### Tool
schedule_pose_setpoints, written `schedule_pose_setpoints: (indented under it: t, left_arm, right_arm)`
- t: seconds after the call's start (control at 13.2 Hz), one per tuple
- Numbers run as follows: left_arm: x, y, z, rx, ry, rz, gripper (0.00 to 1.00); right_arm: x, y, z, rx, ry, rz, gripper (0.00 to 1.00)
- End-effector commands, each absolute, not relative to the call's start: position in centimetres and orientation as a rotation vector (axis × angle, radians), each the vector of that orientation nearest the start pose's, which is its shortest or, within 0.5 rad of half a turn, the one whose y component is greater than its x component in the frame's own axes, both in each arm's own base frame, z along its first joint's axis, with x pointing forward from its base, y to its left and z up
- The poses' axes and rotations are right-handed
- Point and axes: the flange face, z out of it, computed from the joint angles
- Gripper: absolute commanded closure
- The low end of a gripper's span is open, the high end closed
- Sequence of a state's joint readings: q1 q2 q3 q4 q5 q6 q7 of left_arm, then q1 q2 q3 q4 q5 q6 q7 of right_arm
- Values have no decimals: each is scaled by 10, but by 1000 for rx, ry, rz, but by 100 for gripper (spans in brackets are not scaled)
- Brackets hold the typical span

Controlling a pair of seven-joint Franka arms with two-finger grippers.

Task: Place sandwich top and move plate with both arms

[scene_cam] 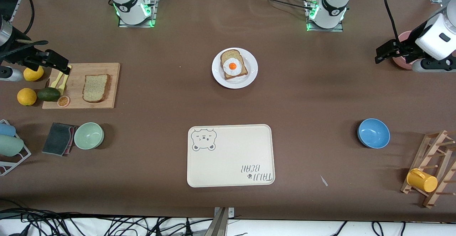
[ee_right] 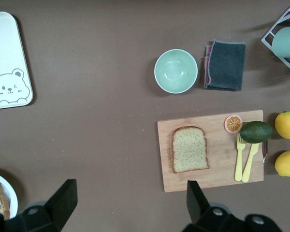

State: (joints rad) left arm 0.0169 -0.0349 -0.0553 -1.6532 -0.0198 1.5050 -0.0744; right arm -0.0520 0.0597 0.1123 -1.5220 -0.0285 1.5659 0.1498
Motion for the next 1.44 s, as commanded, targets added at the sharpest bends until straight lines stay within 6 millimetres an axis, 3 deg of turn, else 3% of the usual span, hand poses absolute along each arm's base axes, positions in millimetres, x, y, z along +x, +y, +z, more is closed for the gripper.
schedule_pose_setpoints:
  t: [0.0, 0.83, 1.36]
  left_arm:
    - [528, -22, 605, -3133, -29, 180, 0]
    - [528, -22, 604, -3134, -29, 183, 0]
    - [528, -22, 604, -3134, -29, 183, 0]
  right_arm:
    - [566, 27, 622, -3174, 116, 33, 0]
    - [565, 42, 619, -3175, 101, 39, 0]
    - [565, 40, 618, -3178, 104, 49, 0]
